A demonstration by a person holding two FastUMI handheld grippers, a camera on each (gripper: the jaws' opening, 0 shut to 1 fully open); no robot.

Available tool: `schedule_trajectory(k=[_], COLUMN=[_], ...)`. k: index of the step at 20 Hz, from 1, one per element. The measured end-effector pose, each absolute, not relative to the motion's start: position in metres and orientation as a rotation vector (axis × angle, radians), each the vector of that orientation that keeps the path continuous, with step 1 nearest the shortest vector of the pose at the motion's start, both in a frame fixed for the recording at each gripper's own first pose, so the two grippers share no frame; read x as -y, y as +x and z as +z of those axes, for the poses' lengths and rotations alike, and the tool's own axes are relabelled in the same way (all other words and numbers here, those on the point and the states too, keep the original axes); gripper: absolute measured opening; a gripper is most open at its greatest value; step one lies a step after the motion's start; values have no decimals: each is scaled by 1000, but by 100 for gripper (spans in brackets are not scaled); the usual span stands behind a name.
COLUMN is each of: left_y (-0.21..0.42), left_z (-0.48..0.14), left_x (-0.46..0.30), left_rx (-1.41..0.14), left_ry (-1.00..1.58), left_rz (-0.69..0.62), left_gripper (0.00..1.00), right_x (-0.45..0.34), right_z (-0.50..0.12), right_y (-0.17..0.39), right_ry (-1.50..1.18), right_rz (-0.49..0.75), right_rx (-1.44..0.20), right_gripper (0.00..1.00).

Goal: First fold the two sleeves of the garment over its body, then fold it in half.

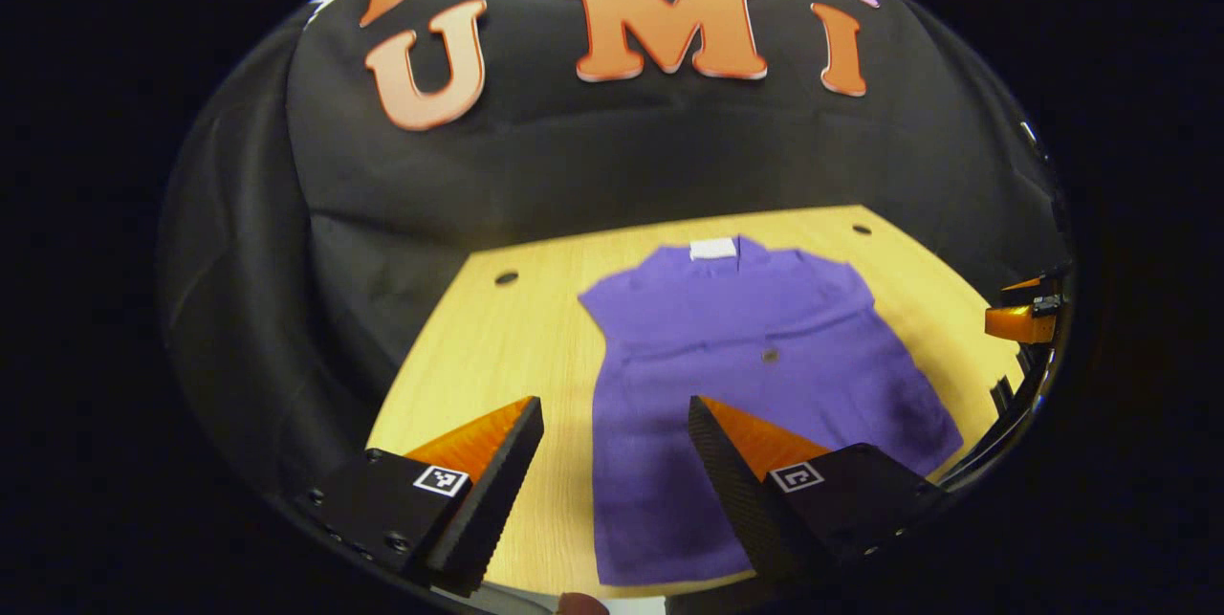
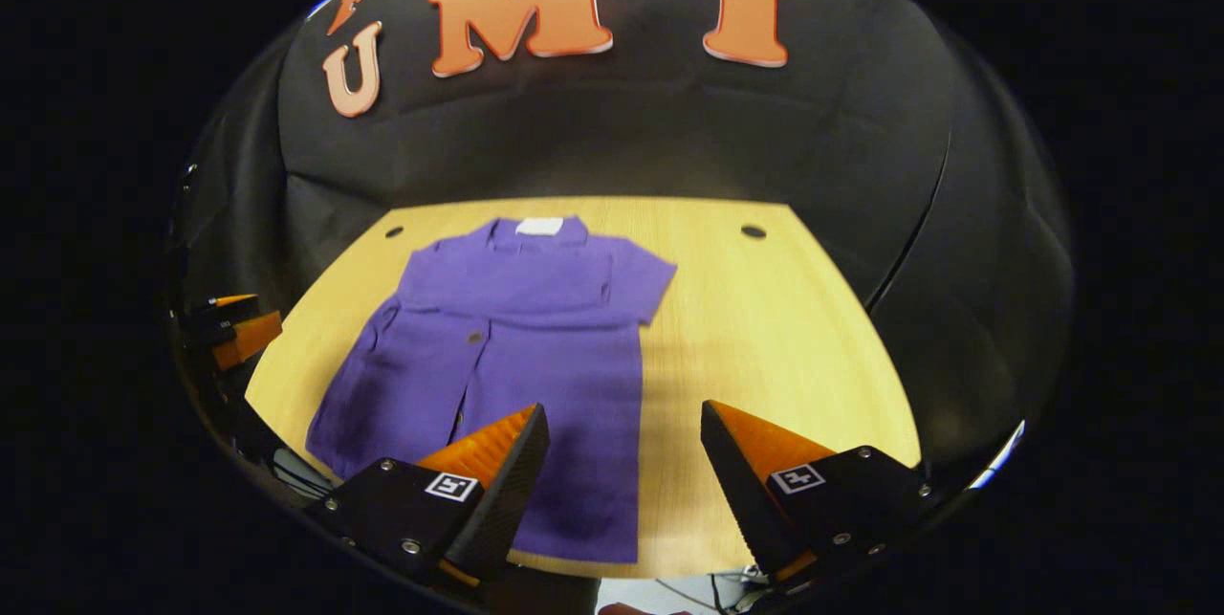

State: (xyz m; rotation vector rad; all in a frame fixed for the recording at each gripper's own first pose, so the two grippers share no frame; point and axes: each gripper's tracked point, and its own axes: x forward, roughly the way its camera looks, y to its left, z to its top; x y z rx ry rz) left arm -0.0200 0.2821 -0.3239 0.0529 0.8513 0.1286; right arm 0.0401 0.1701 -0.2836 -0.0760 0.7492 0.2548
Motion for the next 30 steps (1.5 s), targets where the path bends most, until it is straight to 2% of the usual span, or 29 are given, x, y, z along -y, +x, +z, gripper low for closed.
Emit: schedule_trajectory(k=[2, 3, 4, 8, 17, 18, 20, 21, 22, 25, 26, 27, 28, 29, 30], left_y=[-40, -48, -54, -85, -123, -117, -108, -103, -94, -68, -56, -61, -67, -61, -52], left_z=[-350, -364, -371, -405, -464, -463, -469, -473, -474, -481, -481, -484, -470, -470, -464], left_x=[-283, -281, -280, -283, -291, -291, -290, -287, -283, -274, -274, -270, -269, -269, -275], left_rx=[-964, -1024, -1079, -1272, -1523, -1507, -1526, -1548, -1566, -1614, -1615, -1615, -1607, -1605, -1584], left_ry=[6, -14, -28, -42, -174, -182, -168, -168, -165, -195, -193, -197, -210, -222, -212], left_rz=[127, 127, 128, 117, 158, 163, 146, 134, 113, 79, 64, 49, 54, 27, 23], left_gripper=[99, 94, 99, 100, 99, 100, 99, 100, 99, 39, 19, 15, 15, 8, 8], right_x=[-165, -163, -165, -156, -156, -153, -157, -159, -161, -174, -176, -177, -181, -185, -188], right_z=[-308, -321, -334, -379, -420, -420, -422, -421, -424, -423, -423, -421, -418, -413, -406], right_y=[22, 15, 8, -27, -61, -62, -64, -65, -66, -65, -67, -66, -65, -61, -54], right_ry=[-80, -89, -92, -76, -98, -125, -124, -119, -105, -55, -33, 3, 56, 103, 139], right_rz=[255, 252, 253, 232, 209, 201, 205, 197, 199, 217, 221, 208, 199, 191, 194], right_rx=[-843, -892, -933, -1112, -1323, -1323, -1341, -1359, -1369, -1378, -1389, -1398, -1404, -1401, -1385], right_gripper=[95, 95, 95, 95, 92, 92, 87, 77, 71, 10, 11, 5, 4, 4, 4])
